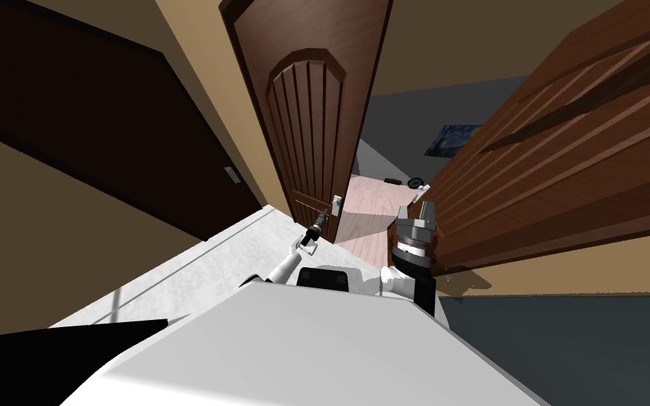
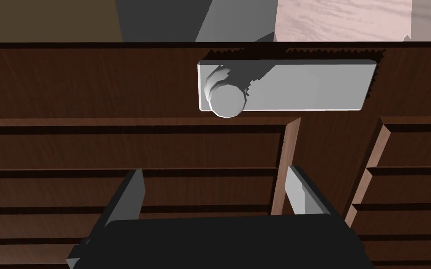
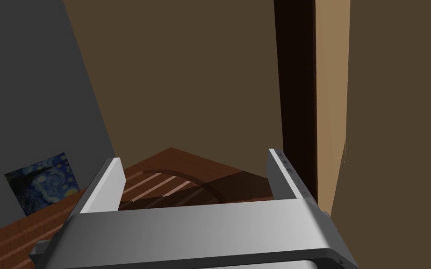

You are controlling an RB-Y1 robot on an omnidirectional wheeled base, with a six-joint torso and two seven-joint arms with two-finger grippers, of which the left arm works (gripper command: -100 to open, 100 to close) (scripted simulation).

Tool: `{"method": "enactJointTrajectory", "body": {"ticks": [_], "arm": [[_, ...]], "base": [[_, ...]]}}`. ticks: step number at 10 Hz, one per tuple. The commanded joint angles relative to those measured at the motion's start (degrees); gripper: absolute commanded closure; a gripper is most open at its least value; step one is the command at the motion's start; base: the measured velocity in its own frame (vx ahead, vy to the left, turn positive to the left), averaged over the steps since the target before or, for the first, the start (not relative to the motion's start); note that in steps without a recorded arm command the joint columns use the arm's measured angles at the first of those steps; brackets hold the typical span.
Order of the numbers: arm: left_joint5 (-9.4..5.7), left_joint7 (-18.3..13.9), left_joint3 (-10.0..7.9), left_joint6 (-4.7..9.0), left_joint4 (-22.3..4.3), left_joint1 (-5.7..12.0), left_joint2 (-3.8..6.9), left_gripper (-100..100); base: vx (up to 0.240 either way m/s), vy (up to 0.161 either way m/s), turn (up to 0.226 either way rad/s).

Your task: Push the door open

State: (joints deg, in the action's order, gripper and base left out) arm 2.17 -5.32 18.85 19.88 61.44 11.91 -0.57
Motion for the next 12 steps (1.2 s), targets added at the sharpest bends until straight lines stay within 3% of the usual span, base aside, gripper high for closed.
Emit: {"method": "enactJointTrajectory", "body": {"ticks": [1,2,3,4,7,9,11,12], "arm": [[0.17,-0.2,0.54,-0.19,-2.2,1.28,-0.65,-100],[0.24,-0.4,0.87,-0.29,-3.4,1.98,-0.97,-100],[0.09,-0.6,0.75,-0.23,-2.5,1.57,-0.33,-100],[0.05,-0.6,0.50,-0.13,-3.0,1.80,1.45,-100],[-0.01,-0.4,0.06,0.04,-3.5,2.04,2.23,-100],[-0.05,-0.3,-0.30,0.18,-3.9,2.23,1.63,-100],[-0.10,-0.2,-0.64,0.31,-4.3,2.42,-0.09,-100],[-0.15,-0.4,-0.52,0.37,-4.4,2.56,0.70,-100]], "base": [[0.124,0.057,-0.047],[0.130,0.060,-0.062],[0.056,0.030,-0.014],[0.109,-0.081,-0.039],[0.176,-0.075,-0.021],[0.195,-0.100,-0.025],[0.191,-0.100,-0.023],[0.086,-0.037,-0.001]]}}
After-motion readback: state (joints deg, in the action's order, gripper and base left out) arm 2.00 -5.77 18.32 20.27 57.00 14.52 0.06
